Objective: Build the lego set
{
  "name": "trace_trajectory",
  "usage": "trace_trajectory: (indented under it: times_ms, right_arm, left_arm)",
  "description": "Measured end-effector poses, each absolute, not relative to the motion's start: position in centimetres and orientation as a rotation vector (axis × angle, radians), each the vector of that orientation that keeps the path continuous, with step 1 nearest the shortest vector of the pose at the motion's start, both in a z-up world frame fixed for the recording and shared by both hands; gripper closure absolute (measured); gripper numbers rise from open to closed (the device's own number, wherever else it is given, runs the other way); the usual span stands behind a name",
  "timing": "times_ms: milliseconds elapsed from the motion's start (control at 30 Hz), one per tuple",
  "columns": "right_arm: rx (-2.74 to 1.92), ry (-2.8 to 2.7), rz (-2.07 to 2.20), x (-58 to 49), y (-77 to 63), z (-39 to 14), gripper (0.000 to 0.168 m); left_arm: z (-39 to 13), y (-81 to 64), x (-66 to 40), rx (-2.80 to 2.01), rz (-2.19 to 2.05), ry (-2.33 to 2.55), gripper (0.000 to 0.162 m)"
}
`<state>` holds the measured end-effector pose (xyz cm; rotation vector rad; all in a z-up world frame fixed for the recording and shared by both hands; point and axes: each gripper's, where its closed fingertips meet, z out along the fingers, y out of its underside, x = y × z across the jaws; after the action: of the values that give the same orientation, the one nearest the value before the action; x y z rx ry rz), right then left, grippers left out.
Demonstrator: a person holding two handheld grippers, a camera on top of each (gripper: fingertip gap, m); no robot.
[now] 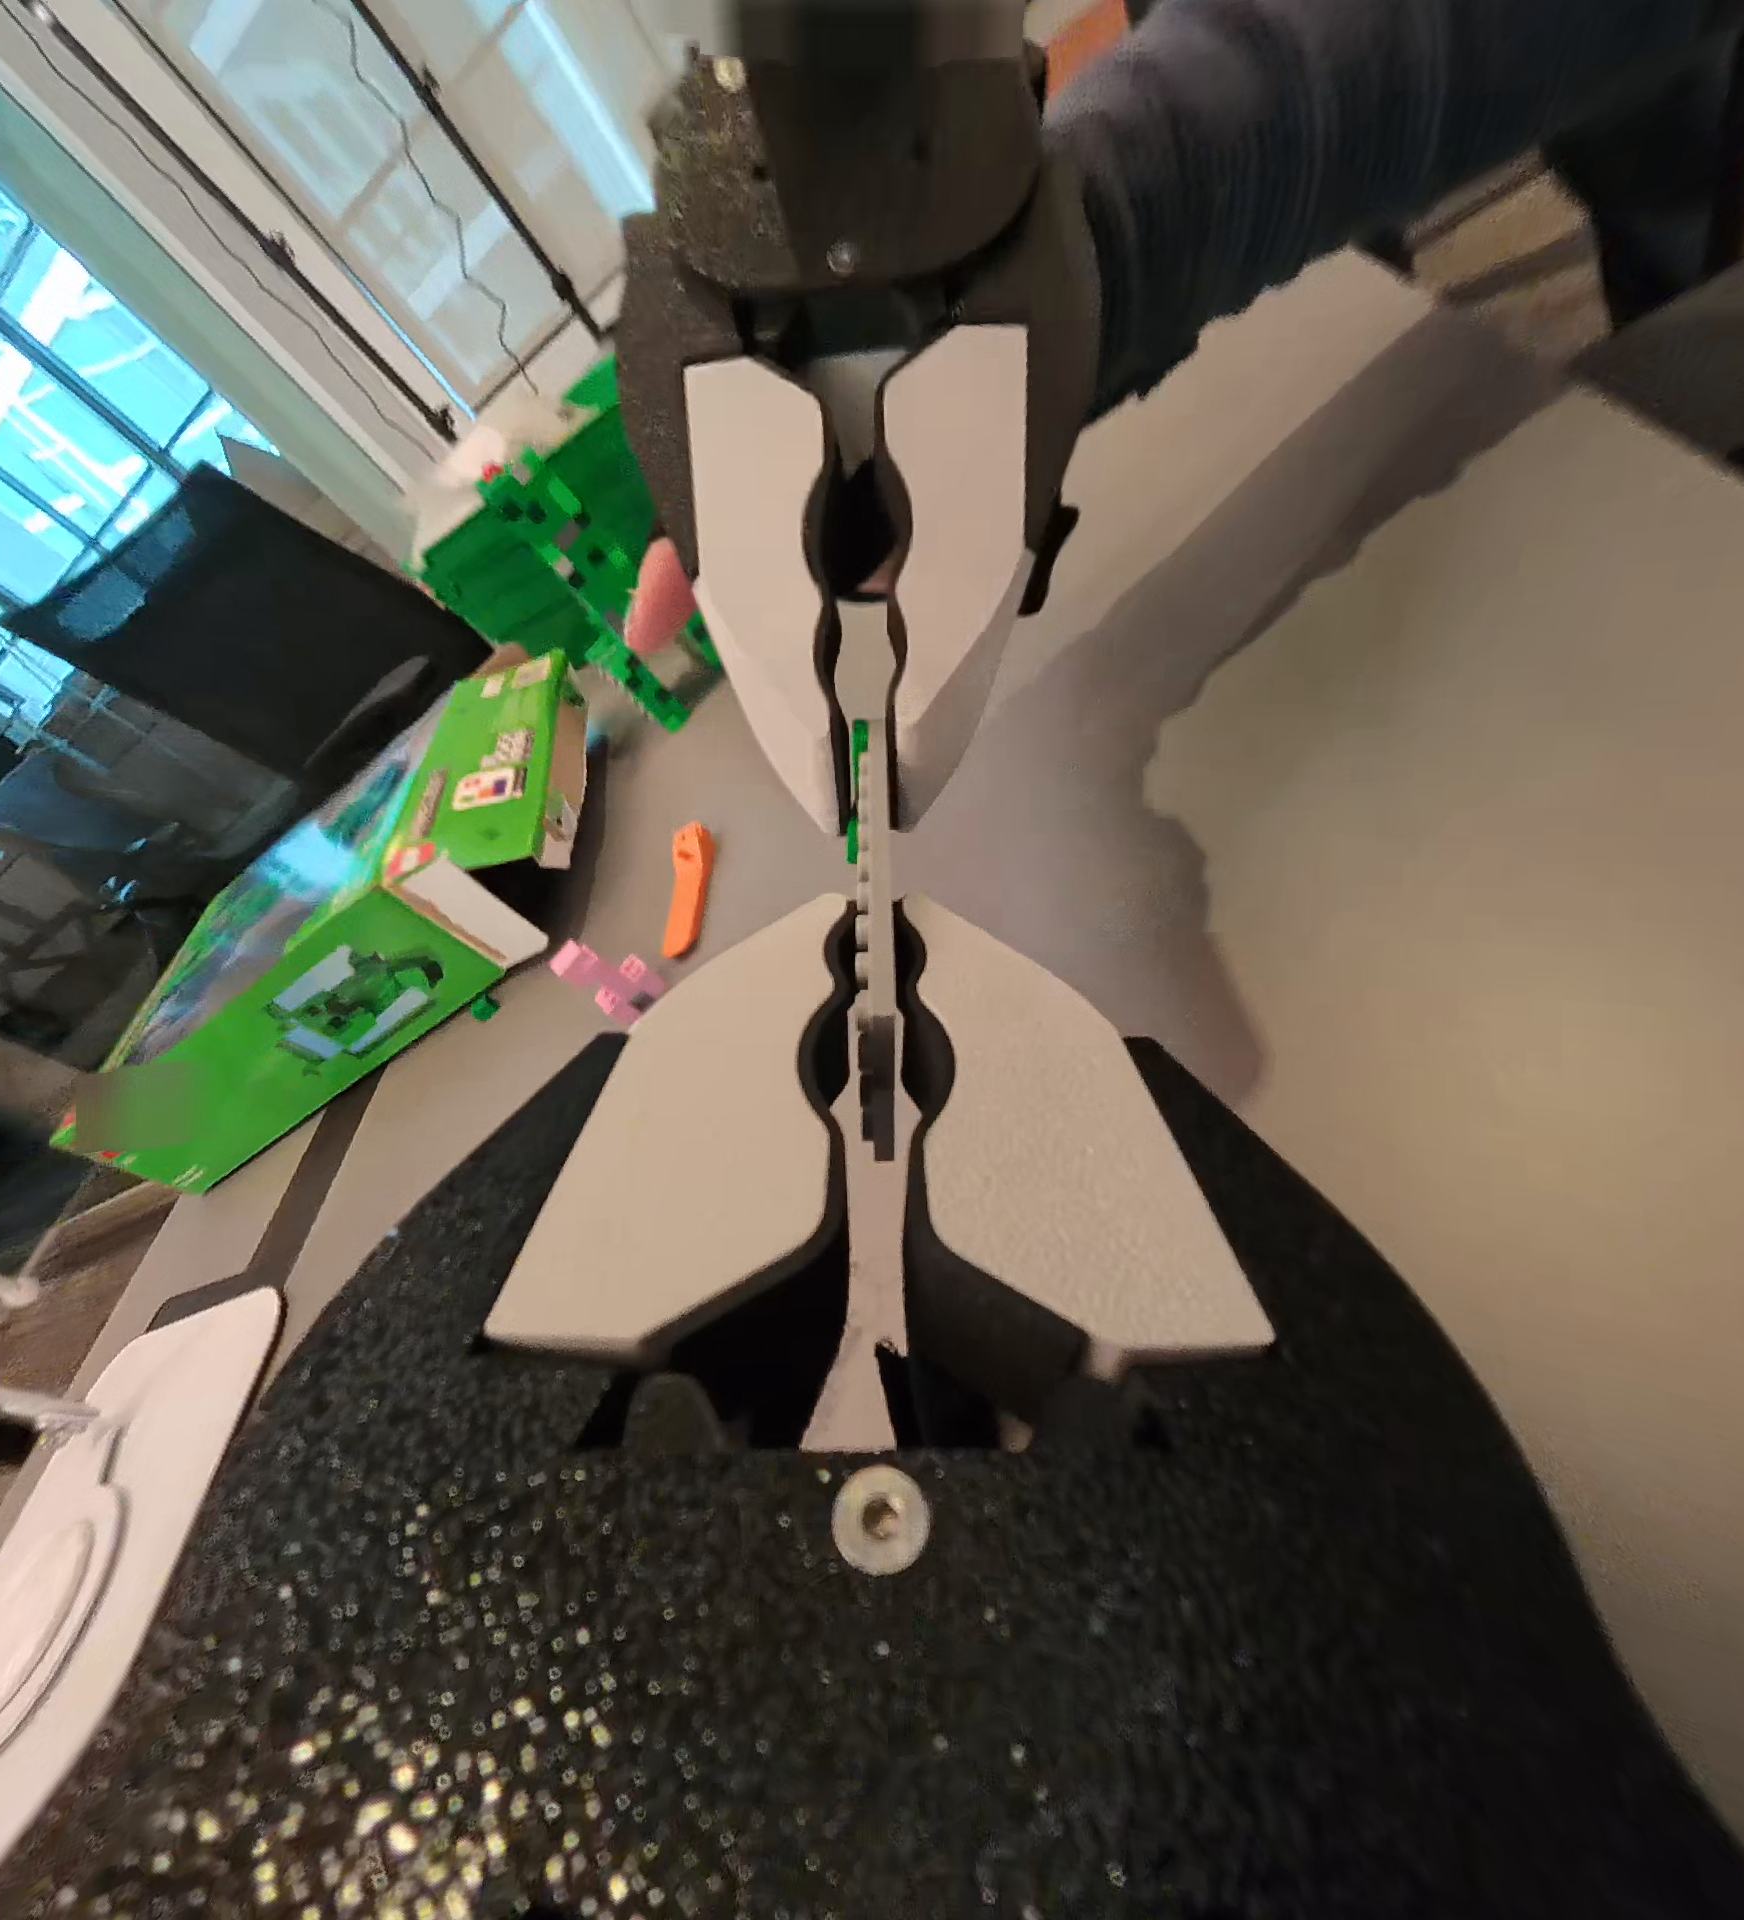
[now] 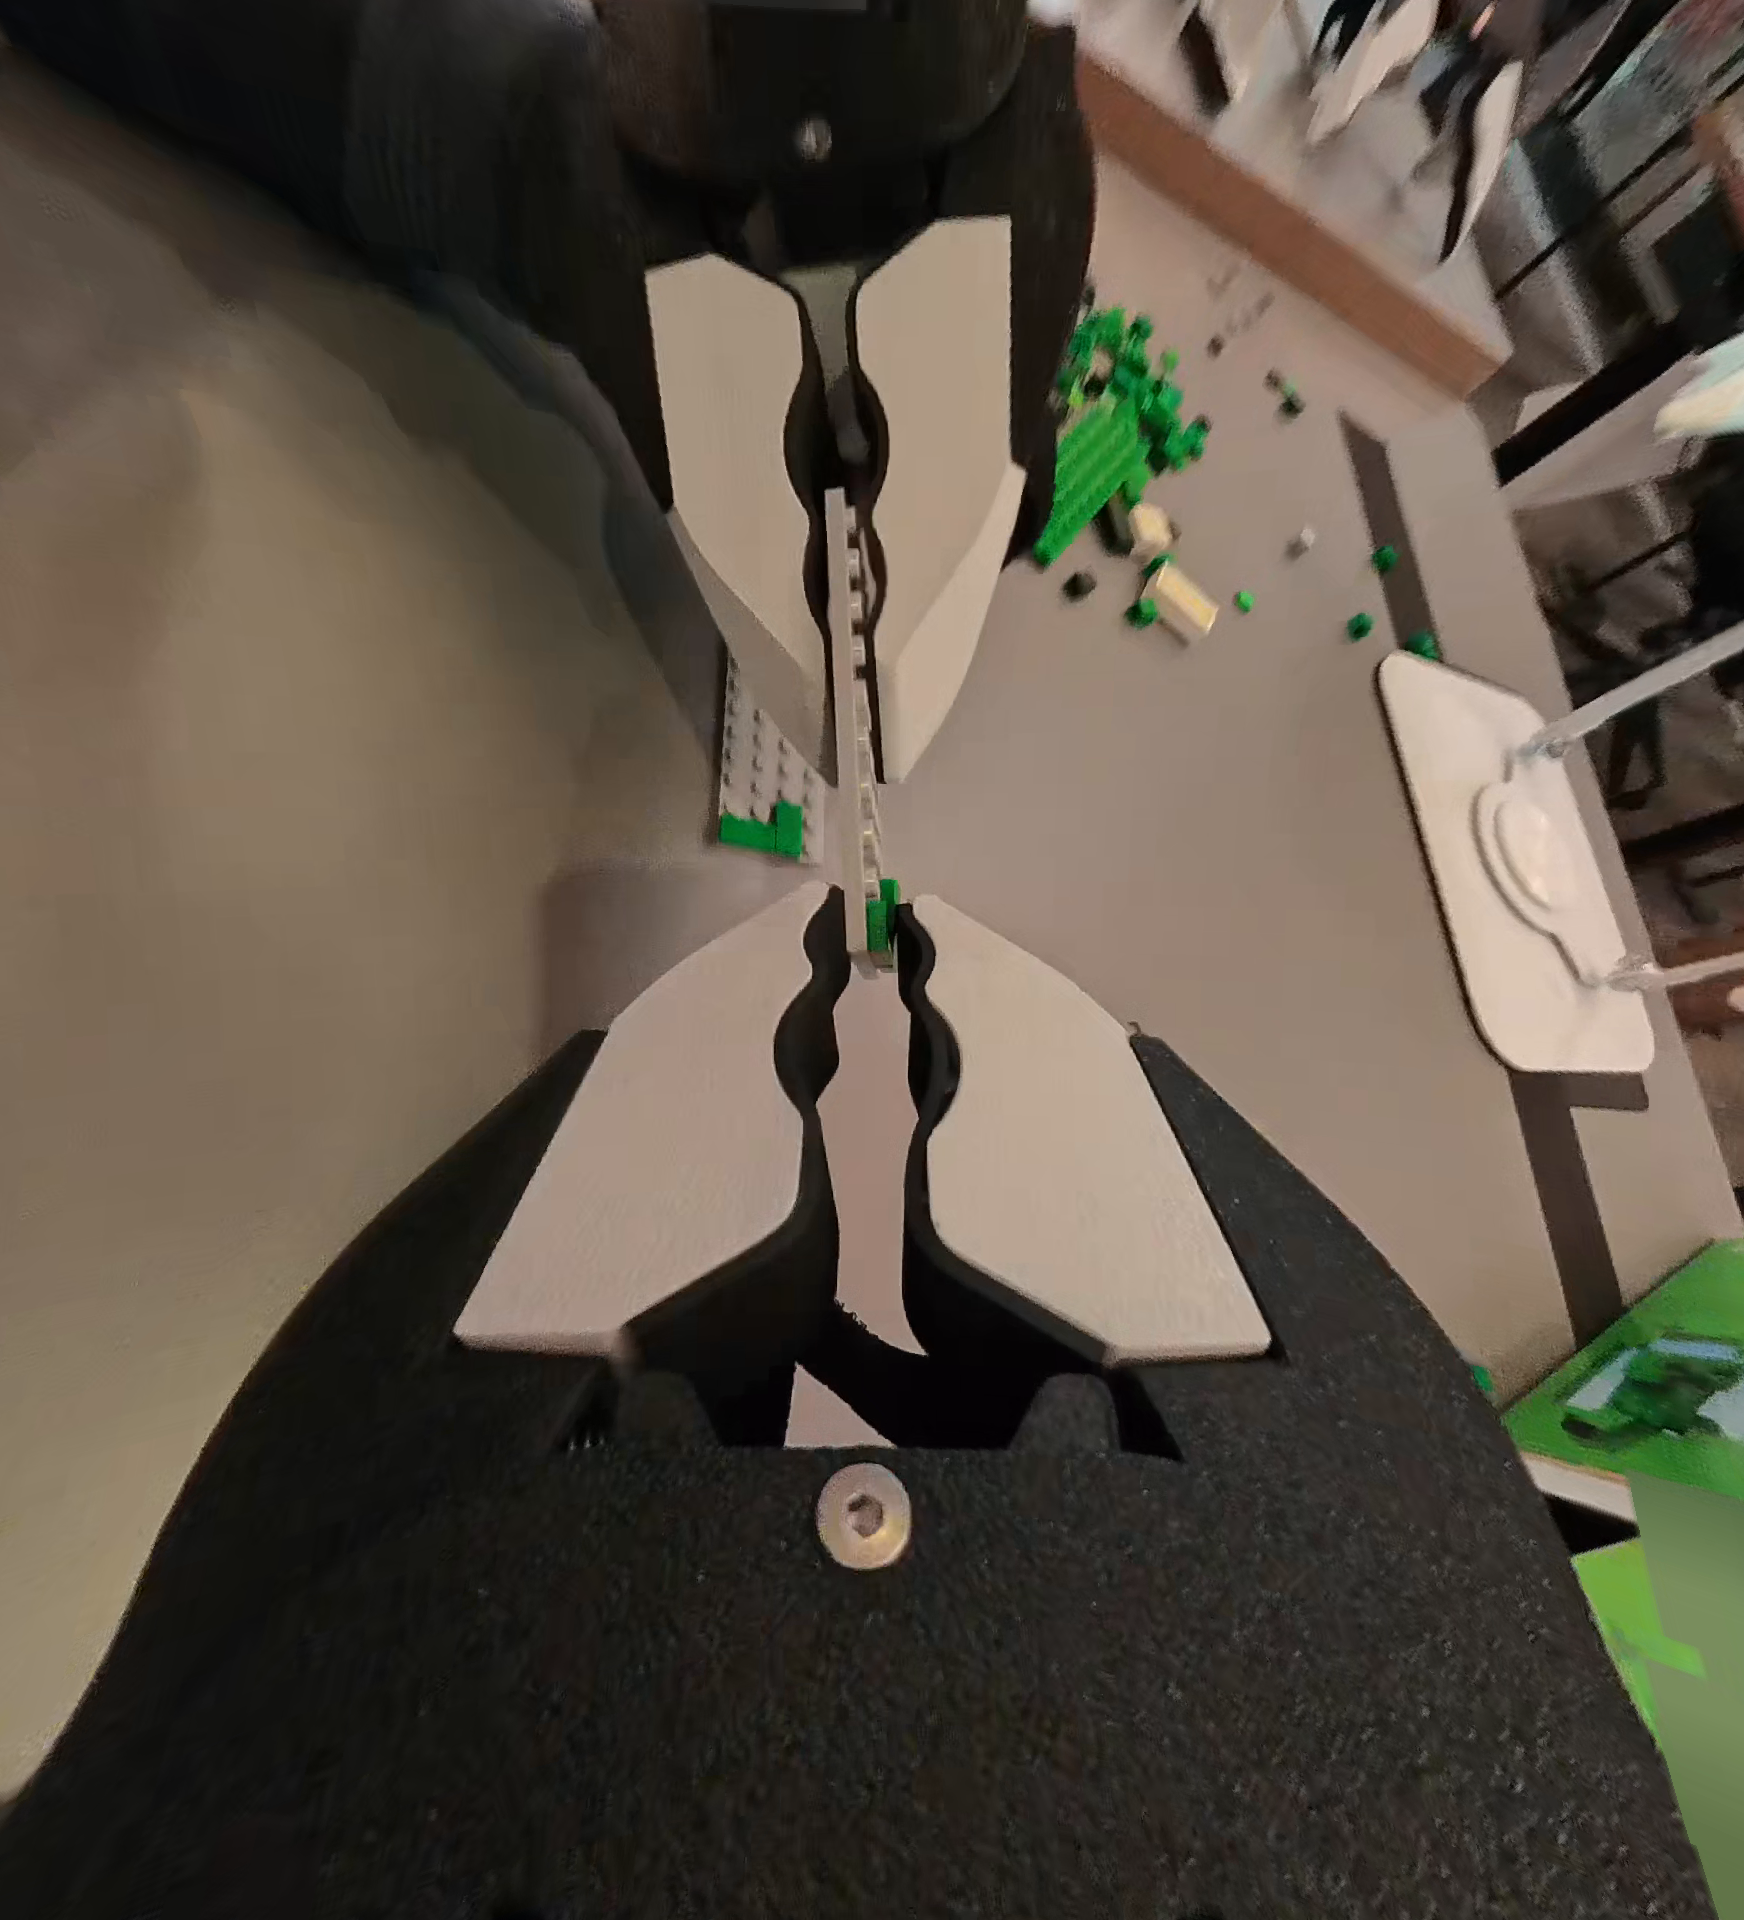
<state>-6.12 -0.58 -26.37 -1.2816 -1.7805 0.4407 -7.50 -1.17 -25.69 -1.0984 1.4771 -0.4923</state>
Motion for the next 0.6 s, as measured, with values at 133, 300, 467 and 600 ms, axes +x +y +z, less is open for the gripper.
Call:
trace_trajectory:
  times_ms: [133, 300, 467, 600]
  right_arm:
    - [-1.216, -1.706, 0.461, -6.4, -1.8, -23.9, 0.161]
    - [-1.148, -1.706, 0.456, -7.0, -3.2, -21.6, 0.161]
    - [-1.065, -1.723, 0.386, -7.6, -4.1, -19.9, 0.160]
    - [-1.009, -1.713, 0.323, -7.7, -4.3, -18.7, 0.161]
  left_arm:
    - [-23.5, -2.3, -7.8, -1.045, -0.576, 1.440, 0.158]
    - [-21.2, -3.7, -8.2, -0.963, -0.595, 1.432, 0.158]
    - [-18.9, -5.0, -8.2, -0.883, -0.575, 1.434, 0.158]
    - [-17.7, -5.3, -8.3, -0.857, -0.553, 1.444, 0.158]
